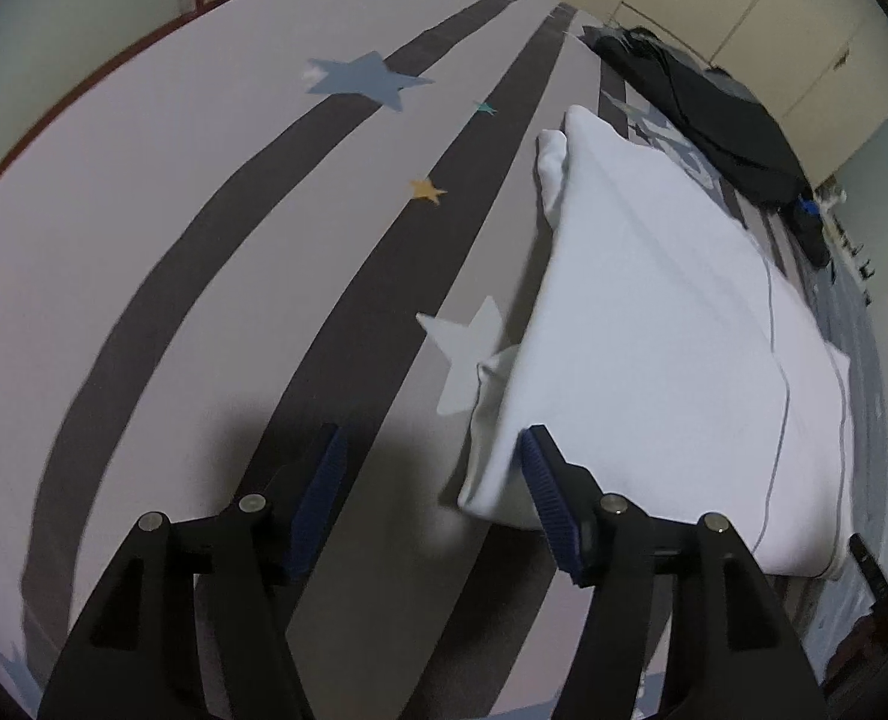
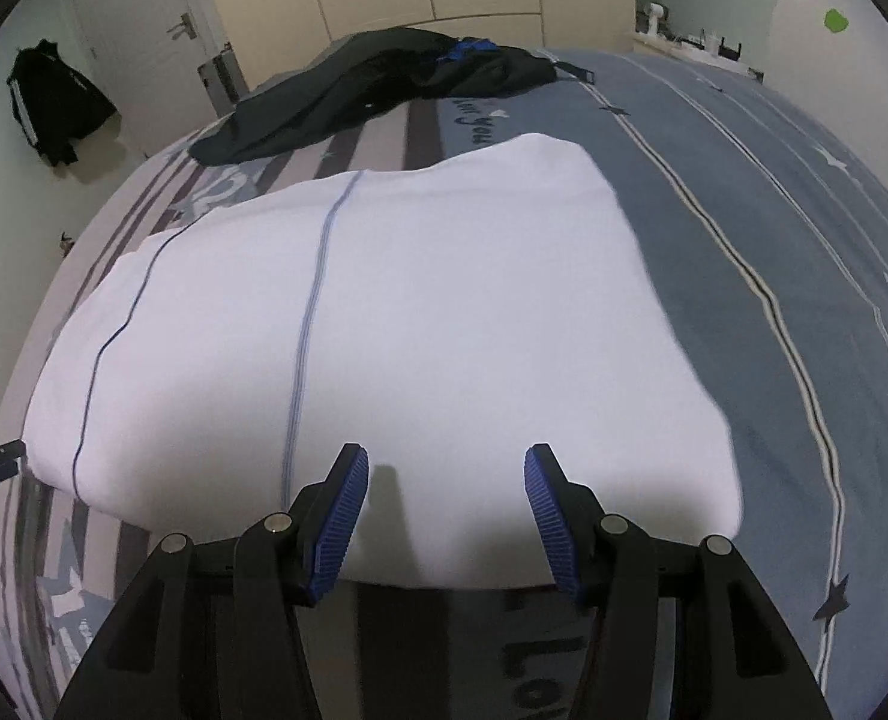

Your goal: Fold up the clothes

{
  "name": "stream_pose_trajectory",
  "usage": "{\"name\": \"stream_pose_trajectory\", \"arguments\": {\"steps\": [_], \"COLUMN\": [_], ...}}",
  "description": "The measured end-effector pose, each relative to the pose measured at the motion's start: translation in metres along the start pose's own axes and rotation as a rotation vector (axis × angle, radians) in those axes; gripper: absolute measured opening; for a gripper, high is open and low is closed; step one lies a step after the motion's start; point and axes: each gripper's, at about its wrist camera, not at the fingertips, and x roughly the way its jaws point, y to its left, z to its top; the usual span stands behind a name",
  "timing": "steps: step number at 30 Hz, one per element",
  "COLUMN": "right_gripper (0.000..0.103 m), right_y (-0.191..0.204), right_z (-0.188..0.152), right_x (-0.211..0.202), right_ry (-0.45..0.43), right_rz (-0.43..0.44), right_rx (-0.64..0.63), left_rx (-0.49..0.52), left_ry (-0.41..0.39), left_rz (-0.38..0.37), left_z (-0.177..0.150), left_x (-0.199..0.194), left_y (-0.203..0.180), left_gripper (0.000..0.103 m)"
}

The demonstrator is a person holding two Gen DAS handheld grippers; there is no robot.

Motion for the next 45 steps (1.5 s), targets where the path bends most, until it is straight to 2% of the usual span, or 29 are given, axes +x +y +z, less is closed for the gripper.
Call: {"name": "stream_pose_trajectory", "arguments": {"steps": [4, 6, 9, 16, 22, 28, 31, 37, 41, 45], "right_gripper": [0.056, 0.057, 0.057, 0.056, 0.057, 0.057, 0.057, 0.06, 0.061, 0.062], "right_y": [0.014, 0.009, -0.005, -0.019, -0.035, -0.061, -0.074, -0.101, -0.107, -0.117], "right_z": [-0.012, -0.02, -0.029, -0.028, -0.04, -0.058, -0.06, -0.053, -0.043, -0.034], "right_x": [0.011, 0.02, 0.029, 0.003, -0.006, -0.01, -0.01, -0.013, -0.005, 0.004], "right_ry": [0.031, 0.055, 0.07, 0.043, 0.068, 0.087, 0.089, 0.051, 0.059, 0.072], "right_rz": [-0.017, -0.014, 0.015, -0.003, -0.052, -0.065, -0.045, 0.074, 0.054, 0.049], "right_rx": [-0.03, 0.006, 0.092, 0.148, 0.159, 0.249, 0.296, 0.466, 0.474, 0.47], "left_rx": [0.048, 0.077, 0.093, 0.134, 0.154, 0.211, 0.224, 0.31, 0.369, 0.373], "left_ry": [0.007, 0.017, 0.018, -0.001, -0.002, -0.007, -0.01, -0.04, -0.084, -0.098], "left_rz": [0.002, 0.027, 0.021, 0.01, -0.012, -0.032, -0.048, -0.056, -0.034, -0.029], "left_z": [-0.007, -0.007, -0.006, -0.007, -0.012, -0.017, -0.018, -0.02, -0.015, -0.005], "left_x": [0.0, 0.003, 0.002, -0.011, -0.016, -0.017, -0.02, -0.026, -0.024, -0.014], "left_y": [-0.003, -0.005, -0.005, -0.012, -0.024, -0.046, -0.055, -0.087, -0.107, -0.116], "left_gripper": [0.06, 0.061, 0.061, 0.061, 0.061, 0.061, 0.061, 0.061, 0.061, 0.061]}}
